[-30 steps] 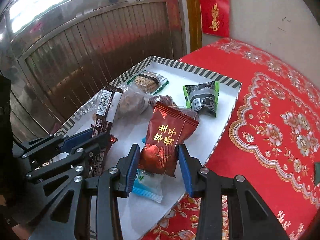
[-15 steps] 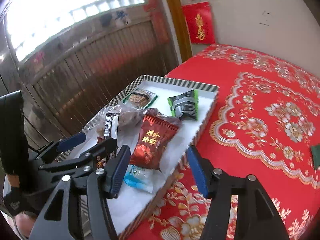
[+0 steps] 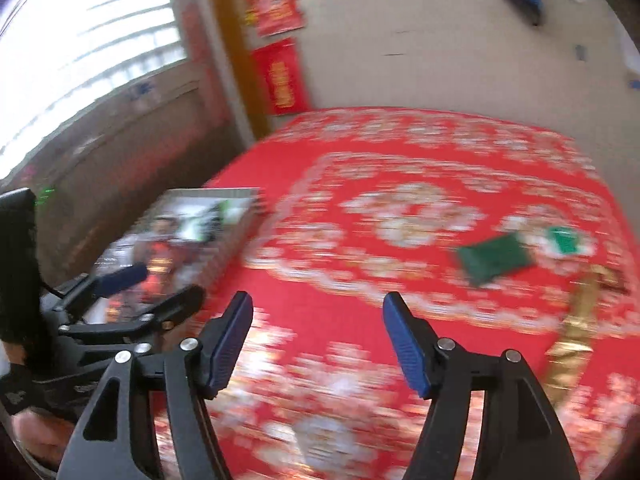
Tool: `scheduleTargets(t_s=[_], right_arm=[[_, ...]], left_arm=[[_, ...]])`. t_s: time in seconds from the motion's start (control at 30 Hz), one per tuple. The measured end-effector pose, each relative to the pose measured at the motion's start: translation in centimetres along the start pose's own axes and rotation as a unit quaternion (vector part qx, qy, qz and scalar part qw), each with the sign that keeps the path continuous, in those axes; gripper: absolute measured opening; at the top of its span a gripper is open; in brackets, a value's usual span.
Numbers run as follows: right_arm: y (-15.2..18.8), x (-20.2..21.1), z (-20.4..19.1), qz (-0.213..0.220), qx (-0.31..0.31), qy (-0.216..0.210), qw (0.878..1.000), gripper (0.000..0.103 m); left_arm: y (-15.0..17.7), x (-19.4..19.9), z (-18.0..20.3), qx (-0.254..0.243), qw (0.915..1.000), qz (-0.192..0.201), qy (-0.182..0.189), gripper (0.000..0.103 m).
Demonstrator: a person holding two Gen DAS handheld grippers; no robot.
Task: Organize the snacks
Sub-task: 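Withdraw both tools from the tray toward the remaining snacks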
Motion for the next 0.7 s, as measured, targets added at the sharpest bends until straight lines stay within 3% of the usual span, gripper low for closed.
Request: scheduleTargets(t_s=[0.23, 0.33, 0.43, 0.53, 0.7], right_arm=[[1.1, 3.4, 12.1, -0.002, -0.088, 0.119, 0.989, 0.075], [1.7, 4.0, 15.5, -0.008, -0.125, 0.149, 0.981, 0.075], [2.6, 3.8, 17.7, -0.015, -0.150, 0.161, 0.975, 0.076], [3.1, 2.8, 19.0, -0.028, -0.167, 0.165, 0.972, 0.077], [3.8, 1.4, 19.5, -0.041, -0.174, 0.163, 0.970, 0.077]], left_arm=[[-2.0, -4.5, 9.4, -0.049, 0.9935, -0.032, 0.097, 0.086], [-2.7, -6.9, 12.4, -0.078, 0.9892, -0.049, 0.114, 0.086], [-3.2, -9.7, 15.2, -0.120, 0.9831, -0.066, 0.122, 0.086], [-3.3, -13.1, 17.9, -0.159, 0.9709, -0.098, 0.149, 0.086], [-3.7, -16.1, 20.3, -0.181, 0.9608, -0.116, 0.175, 0.086]])
Point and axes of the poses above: each gripper's, at about its wrist camera, not at the fingertips, and x roughly against the way its jaws point, z to its right, y to its underside, the point moved 5 cm from there along -x, roughly the way its jaws point, and after that the axes turned 7 degrees about z, right-handed, at the moved point
